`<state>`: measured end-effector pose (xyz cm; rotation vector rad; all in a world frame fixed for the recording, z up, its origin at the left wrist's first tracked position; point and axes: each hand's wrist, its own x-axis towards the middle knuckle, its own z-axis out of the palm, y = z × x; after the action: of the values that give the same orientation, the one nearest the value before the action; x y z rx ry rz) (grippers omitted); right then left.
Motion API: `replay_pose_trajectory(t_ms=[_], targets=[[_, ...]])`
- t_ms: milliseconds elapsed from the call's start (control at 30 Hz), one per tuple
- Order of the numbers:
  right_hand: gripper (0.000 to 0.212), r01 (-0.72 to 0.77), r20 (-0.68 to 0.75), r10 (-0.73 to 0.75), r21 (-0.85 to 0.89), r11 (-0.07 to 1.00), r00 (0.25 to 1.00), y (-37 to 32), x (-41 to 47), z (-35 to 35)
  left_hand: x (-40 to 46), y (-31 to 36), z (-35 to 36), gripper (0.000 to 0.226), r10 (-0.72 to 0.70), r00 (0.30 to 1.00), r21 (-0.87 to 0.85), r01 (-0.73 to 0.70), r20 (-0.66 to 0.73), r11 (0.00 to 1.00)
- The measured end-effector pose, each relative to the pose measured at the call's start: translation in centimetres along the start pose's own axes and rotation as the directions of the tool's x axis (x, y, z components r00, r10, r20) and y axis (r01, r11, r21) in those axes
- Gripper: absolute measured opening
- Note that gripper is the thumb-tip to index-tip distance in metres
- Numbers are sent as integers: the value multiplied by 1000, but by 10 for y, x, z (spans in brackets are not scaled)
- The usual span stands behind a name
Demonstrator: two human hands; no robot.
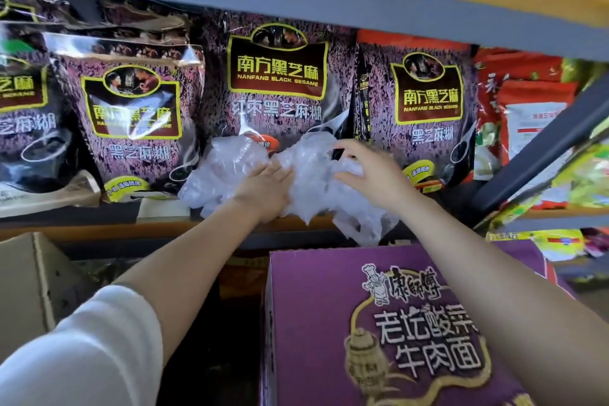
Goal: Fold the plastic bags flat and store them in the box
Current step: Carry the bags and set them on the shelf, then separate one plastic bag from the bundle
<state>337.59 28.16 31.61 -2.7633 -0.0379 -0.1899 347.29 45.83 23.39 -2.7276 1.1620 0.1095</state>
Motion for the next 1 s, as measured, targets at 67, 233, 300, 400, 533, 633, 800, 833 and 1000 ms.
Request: replay_pose_trajectory(t_ms=[67, 233, 300, 400, 533, 633, 800, 833, 1000], targets=[[34, 1, -211, 33, 157, 988, 977, -2, -20, -19, 3, 4, -6, 60, -5, 999, 26, 4, 53, 1000], [4, -4, -393, 311, 615, 789, 865, -6, -59, -48, -33, 22, -52, 31, -147, 966, -49, 139, -214, 989], [11, -7, -343, 402, 754, 657, 849, -8, -75, -51, -60, 40, -76, 28, -193, 892, -176, 130, -409, 976], [14, -10, -288, 464, 841, 541, 838, -10, -107, -58, -105, 72, -105, 33, -283, 823, -551, -42, -492, 834], [16, -20, -219, 452, 885, 466, 865, -2, -158, -70, -170, 144, -125, 45, -324, 809, -862, -396, -490, 316], [10, -30, -137, 439, 935, 353, 888, 4, -200, -73, -208, 209, -128, 47, -142, 841, -817, -444, -522, 368], [15, -139, 91, 277, 977, 159, 957, 6, -259, -71, -231, 285, -112, 82, -247, 847, -765, -253, -472, 592], [11, -180, 141, 240, 973, 147, 961, 7, -272, -74, -239, 291, -110, 69, -290, 850, -808, -234, -440, 541], [14, -151, 115, 176, 967, 208, 978, 23, -312, -90, -275, 311, -109, 27, -401, 830, -896, -238, -388, 374]])
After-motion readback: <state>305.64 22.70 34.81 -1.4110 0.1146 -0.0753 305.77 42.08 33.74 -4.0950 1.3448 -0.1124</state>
